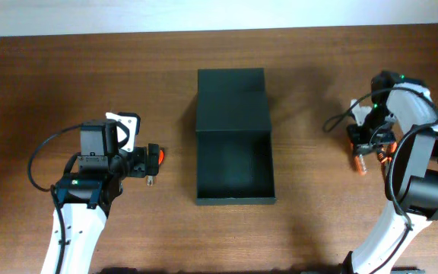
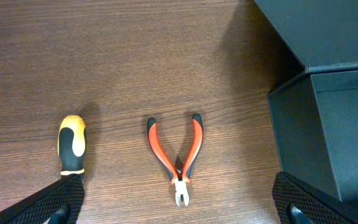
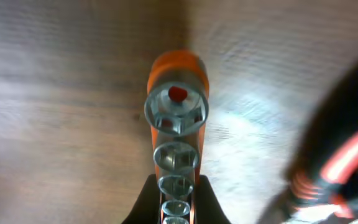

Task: Pack container
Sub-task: 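Lower the right gripper and grasp the orange socket rail, then carry the socket rail with the right gripper into the green box, then release the socket rail and withdraw the right gripper to the right, then position the right gripper over the orange needle-nose pliers and grasp, then carry the pliers with the right gripper into the green box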

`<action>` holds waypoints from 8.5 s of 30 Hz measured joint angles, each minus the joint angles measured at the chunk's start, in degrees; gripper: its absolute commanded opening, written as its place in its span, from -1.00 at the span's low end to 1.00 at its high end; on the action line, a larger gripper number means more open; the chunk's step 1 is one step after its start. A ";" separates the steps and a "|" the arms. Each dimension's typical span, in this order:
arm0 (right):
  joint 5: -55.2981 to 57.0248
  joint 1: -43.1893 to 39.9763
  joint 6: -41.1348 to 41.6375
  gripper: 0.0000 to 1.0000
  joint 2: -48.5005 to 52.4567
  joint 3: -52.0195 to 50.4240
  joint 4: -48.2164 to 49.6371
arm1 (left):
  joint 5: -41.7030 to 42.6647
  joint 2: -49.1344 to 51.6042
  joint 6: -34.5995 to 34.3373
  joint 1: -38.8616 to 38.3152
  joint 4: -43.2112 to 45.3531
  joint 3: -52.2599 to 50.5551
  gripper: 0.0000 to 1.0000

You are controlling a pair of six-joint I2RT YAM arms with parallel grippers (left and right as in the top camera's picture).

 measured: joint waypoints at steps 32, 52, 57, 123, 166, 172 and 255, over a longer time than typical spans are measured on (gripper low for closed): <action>-5.35 41.48 -0.26 -0.92 -18.78 33.79 -28.44 | 0.00 0.00 0.00 0.00 -0.04 0.04 0.99; -5.09 47.74 -6.25 -0.92 -20.98 4.31 -1.51 | 0.00 0.00 0.07 0.00 -0.15 0.09 0.99; -5.14 47.74 -8.00 -0.92 -20.90 -4.72 11.43 | 0.00 0.00 0.07 0.00 -0.17 0.11 0.99; -4.37 -15.58 11.45 0.71 -30.08 -0.52 -8.72 | 0.00 1.90 0.09 0.00 1.11 0.20 0.99; -2.08 -7.76 -3.28 0.66 -6.01 -6.54 15.69 | 0.00 2.03 0.07 0.00 1.11 0.20 0.99; -2.05 -7.76 -3.30 0.66 -5.99 -8.63 17.84 | 0.00 2.03 0.09 0.00 1.11 0.20 0.99; -6.69 36.24 -2.95 -0.92 -14.34 22.05 -14.75 | 0.00 2.05 0.07 0.00 1.07 0.20 0.99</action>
